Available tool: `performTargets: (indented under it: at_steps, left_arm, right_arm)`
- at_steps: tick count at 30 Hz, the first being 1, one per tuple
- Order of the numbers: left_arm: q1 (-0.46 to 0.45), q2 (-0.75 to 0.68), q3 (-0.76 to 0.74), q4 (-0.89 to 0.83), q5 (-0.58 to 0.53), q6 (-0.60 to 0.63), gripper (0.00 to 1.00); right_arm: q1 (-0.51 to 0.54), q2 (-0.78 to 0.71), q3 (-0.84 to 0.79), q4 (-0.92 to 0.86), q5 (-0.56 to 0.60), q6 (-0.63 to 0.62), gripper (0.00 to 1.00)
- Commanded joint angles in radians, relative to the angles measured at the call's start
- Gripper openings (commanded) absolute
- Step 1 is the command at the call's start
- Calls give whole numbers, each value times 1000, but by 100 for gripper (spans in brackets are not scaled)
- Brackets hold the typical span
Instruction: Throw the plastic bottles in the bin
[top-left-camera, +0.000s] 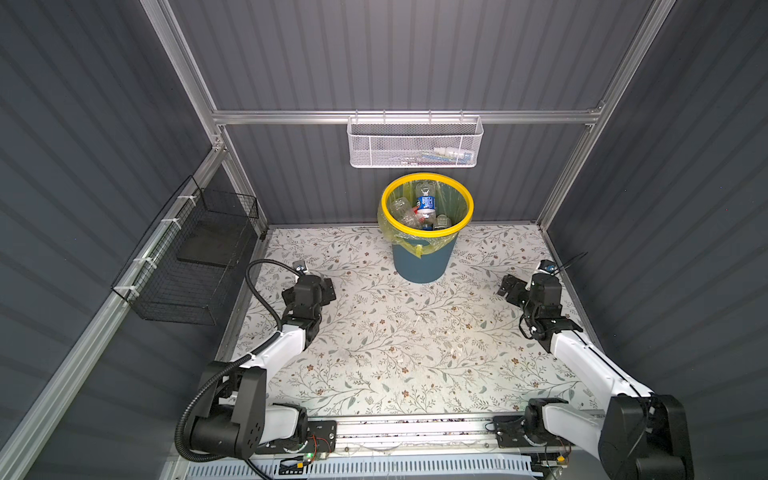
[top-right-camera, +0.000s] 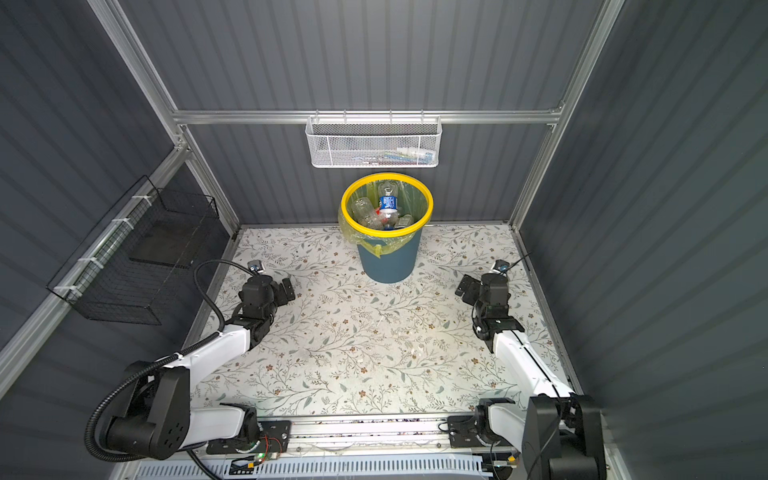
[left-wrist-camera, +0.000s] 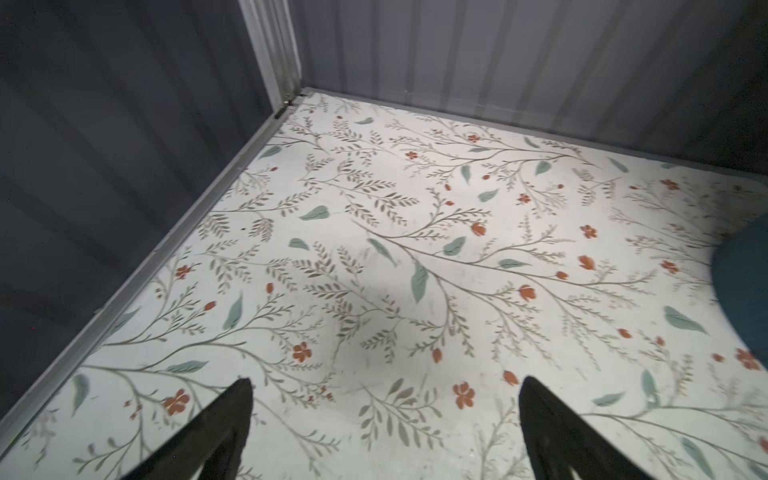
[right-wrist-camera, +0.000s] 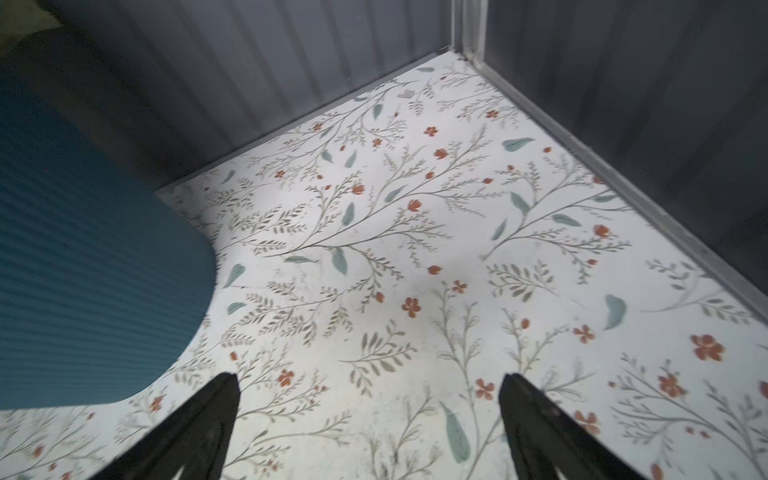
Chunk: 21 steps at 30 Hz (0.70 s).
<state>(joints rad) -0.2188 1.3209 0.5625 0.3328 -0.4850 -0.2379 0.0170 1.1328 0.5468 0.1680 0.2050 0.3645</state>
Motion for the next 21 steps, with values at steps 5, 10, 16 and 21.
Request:
performTargets:
  at_steps: [5, 10, 16, 21]
  left_arm:
    - [8, 101, -123, 320, -167, 101, 100]
    - [10, 203, -160, 509, -165, 187, 100]
    - [91, 332, -185, 709, 9, 205, 100]
    - [129, 368, -141, 624, 122, 196, 100]
  right_arm:
    - [-37, 58, -107, 307, 171, -81, 99]
    - [-43, 124, -173, 487, 175, -161, 99]
    - [-58, 204, -245, 732, 118, -211, 99]
    - [-62, 241, -240, 761, 37, -237, 99]
